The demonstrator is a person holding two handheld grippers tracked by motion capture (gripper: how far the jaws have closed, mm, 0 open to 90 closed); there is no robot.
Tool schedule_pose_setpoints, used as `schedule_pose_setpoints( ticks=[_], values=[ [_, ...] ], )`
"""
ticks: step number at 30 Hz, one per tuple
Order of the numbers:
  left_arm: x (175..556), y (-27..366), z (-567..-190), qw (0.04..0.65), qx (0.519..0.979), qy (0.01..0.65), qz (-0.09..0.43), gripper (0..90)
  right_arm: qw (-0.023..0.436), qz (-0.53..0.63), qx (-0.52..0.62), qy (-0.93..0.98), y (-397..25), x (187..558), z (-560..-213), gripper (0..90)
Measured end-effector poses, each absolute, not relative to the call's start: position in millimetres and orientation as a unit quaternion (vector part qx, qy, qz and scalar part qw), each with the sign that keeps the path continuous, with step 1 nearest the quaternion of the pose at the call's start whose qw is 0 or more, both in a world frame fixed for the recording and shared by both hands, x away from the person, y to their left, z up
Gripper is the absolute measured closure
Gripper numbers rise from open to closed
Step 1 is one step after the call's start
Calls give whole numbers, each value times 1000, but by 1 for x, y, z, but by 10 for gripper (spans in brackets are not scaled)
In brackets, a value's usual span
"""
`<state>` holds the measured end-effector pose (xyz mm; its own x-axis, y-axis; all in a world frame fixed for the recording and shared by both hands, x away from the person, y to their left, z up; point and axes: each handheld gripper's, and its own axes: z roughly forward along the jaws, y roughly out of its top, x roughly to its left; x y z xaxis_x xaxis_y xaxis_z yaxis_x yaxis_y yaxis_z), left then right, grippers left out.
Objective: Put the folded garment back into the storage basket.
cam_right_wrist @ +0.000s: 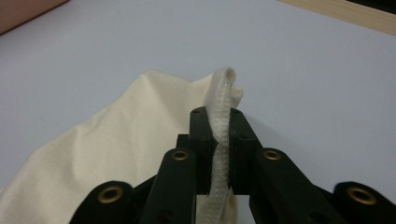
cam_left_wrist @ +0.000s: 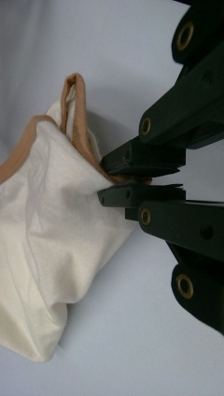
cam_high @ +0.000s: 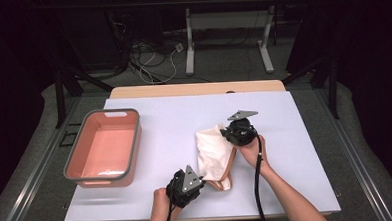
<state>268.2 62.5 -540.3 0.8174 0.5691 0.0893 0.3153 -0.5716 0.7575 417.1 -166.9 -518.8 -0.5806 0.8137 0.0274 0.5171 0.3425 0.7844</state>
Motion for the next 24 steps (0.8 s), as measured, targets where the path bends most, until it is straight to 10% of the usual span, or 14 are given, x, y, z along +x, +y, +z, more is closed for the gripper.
schedule_pose_setpoints(
  ticks=[24],
  values=[
    [270,104,-537,364,868,288,179,836,193,401,410,796,-126,422,-522,836]
  ],
)
